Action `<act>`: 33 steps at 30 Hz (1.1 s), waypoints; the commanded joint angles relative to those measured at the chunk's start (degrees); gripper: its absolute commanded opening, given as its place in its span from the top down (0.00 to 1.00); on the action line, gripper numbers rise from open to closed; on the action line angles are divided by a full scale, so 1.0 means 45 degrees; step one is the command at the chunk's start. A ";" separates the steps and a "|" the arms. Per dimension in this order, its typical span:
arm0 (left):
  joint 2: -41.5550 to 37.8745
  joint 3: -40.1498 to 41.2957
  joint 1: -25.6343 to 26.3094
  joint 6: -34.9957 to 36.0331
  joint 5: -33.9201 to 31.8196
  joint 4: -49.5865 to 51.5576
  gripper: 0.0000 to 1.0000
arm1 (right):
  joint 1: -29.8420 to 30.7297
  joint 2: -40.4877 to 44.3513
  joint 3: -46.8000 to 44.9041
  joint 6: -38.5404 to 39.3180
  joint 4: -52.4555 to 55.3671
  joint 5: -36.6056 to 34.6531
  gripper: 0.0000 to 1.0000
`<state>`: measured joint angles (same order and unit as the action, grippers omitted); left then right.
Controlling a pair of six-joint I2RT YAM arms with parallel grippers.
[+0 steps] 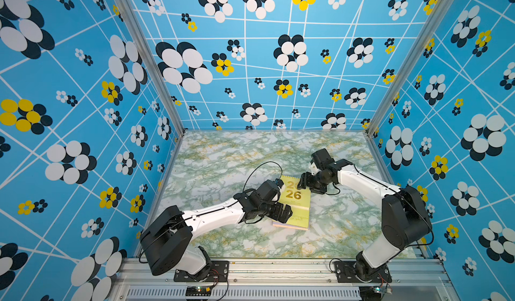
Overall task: Stack the calendars
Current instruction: Adjust the calendars at the calendar.
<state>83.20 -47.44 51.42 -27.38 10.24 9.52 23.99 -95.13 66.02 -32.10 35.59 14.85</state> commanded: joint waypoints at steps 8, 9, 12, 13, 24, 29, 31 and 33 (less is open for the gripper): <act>-0.0143 -0.0166 0.0209 -0.0208 0.0036 0.0053 0.00 | 0.0245 -0.0269 0.0505 0.0199 0.0118 -0.0098 0.33; -0.0149 -0.0146 0.0224 -0.0225 0.0016 0.0053 0.01 | 0.0255 -0.0277 0.0515 0.0199 0.0118 -0.0116 0.33; -0.0188 -0.0121 0.0269 -0.0300 0.0029 -0.0024 0.00 | 0.0255 -0.0314 0.0524 0.0198 0.0127 -0.0156 0.33; -0.0178 -0.0121 0.0303 -0.0286 0.0067 -0.0047 0.00 | 0.0244 -0.0309 0.0534 0.0188 0.0132 -0.0174 0.33; -0.0458 -0.0066 0.0327 -0.0327 -0.0135 0.0277 0.01 | 0.0255 -0.0356 0.0564 0.0216 0.0184 -0.0331 0.33; -0.0641 0.0015 0.0317 -0.0215 -0.0550 0.0522 0.00 | 0.0190 -0.0201 0.0523 0.0244 0.0254 -0.0499 0.32; -0.0877 -0.0087 0.0263 0.0160 -0.1242 0.0999 0.01 | -0.0010 0.0092 0.0381 0.0368 0.0314 -0.0638 0.32; -0.1206 -0.0246 0.0015 0.0768 -0.2030 0.1530 0.00 | -0.0392 0.0631 0.0158 0.0534 0.0200 -0.0735 0.31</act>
<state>80.42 -47.44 52.29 -27.07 6.42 12.21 24.08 -95.68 66.92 -31.59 35.75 13.52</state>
